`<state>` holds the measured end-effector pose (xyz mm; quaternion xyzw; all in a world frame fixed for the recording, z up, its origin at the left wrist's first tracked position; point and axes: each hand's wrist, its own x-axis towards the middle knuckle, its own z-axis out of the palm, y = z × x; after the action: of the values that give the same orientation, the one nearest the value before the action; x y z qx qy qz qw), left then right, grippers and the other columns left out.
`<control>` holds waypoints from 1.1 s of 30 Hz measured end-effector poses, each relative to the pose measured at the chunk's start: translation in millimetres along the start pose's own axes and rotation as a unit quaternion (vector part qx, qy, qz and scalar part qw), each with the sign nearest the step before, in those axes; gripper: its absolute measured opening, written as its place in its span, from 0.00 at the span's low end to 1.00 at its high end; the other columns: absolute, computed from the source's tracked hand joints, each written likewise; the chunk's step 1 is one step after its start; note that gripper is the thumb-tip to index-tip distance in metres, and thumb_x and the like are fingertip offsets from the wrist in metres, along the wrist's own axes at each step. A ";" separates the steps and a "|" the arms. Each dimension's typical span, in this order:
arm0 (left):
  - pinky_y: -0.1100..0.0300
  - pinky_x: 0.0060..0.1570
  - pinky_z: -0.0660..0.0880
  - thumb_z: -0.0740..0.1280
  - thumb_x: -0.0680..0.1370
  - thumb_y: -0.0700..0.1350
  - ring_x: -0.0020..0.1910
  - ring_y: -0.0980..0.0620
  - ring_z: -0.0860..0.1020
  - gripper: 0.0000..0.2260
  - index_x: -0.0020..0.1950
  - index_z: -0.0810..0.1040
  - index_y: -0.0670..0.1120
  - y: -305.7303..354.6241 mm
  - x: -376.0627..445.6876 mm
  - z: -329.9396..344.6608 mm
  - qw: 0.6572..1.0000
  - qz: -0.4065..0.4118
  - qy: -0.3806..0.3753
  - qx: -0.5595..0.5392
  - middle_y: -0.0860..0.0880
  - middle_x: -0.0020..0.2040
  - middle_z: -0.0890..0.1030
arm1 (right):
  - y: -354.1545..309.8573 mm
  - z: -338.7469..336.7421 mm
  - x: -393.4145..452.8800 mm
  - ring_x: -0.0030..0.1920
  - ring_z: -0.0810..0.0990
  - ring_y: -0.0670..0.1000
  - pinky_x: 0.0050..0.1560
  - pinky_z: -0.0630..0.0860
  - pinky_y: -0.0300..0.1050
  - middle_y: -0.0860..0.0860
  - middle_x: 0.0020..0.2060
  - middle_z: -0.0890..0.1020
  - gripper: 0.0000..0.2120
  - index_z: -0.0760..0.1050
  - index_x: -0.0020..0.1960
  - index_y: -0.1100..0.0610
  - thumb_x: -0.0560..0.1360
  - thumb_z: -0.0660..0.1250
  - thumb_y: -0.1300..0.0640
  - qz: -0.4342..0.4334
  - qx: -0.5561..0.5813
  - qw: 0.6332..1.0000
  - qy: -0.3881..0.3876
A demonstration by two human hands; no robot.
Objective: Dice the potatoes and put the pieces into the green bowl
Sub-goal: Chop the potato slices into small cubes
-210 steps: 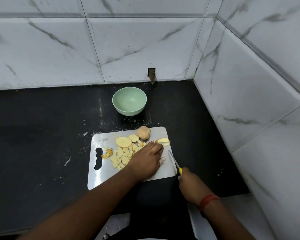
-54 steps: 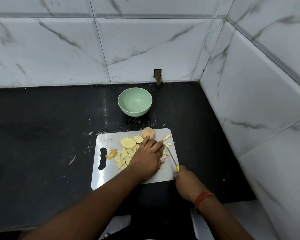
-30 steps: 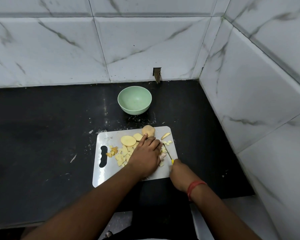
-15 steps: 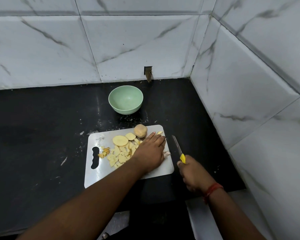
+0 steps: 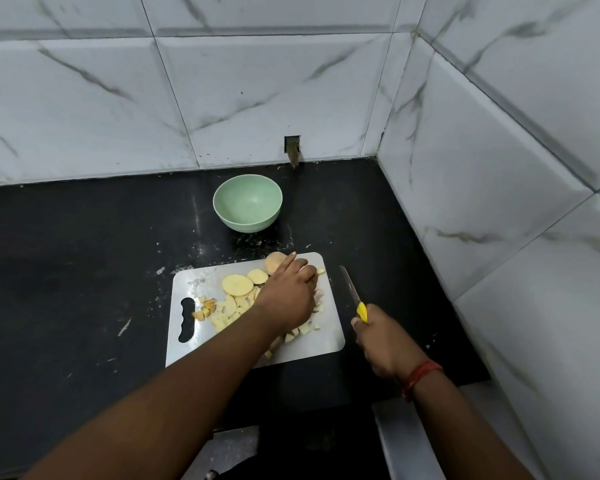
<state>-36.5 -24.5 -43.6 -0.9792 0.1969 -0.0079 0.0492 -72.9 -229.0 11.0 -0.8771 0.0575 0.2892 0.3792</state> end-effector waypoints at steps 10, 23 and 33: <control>0.47 0.79 0.56 0.65 0.79 0.54 0.66 0.46 0.72 0.23 0.70 0.77 0.42 -4.9 -24.2 17.2 0.998 0.021 0.049 -0.045 0.47 0.62 0.77 | -15.5 23.2 -0.2 0.51 0.78 0.56 0.45 0.68 0.43 0.59 0.55 0.78 0.11 0.67 0.62 0.62 0.82 0.54 0.58 -0.018 -0.171 0.985 -0.008; 0.45 0.78 0.54 0.54 0.84 0.56 0.67 0.44 0.71 0.25 0.74 0.73 0.42 1.8 -23.6 24.7 0.999 -0.008 0.038 -0.035 0.47 0.63 0.76 | -31.0 41.5 20.6 0.58 0.78 0.58 0.53 0.73 0.46 0.60 0.61 0.76 0.15 0.64 0.66 0.63 0.80 0.57 0.62 0.036 -0.235 0.971 -0.009; 0.47 0.79 0.56 0.56 0.82 0.56 0.69 0.45 0.71 0.27 0.74 0.73 0.41 -0.4 -29.6 28.0 0.996 -0.006 0.069 -0.054 0.46 0.64 0.76 | -15.5 30.9 1.0 0.53 0.79 0.57 0.44 0.69 0.42 0.60 0.56 0.78 0.11 0.66 0.62 0.63 0.80 0.54 0.62 0.000 -0.223 0.975 0.010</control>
<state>-62.7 -10.0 -71.3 -0.9787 0.1939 -0.0653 -0.0173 -81.4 -196.4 3.4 -0.9426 -0.0047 0.2855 0.1730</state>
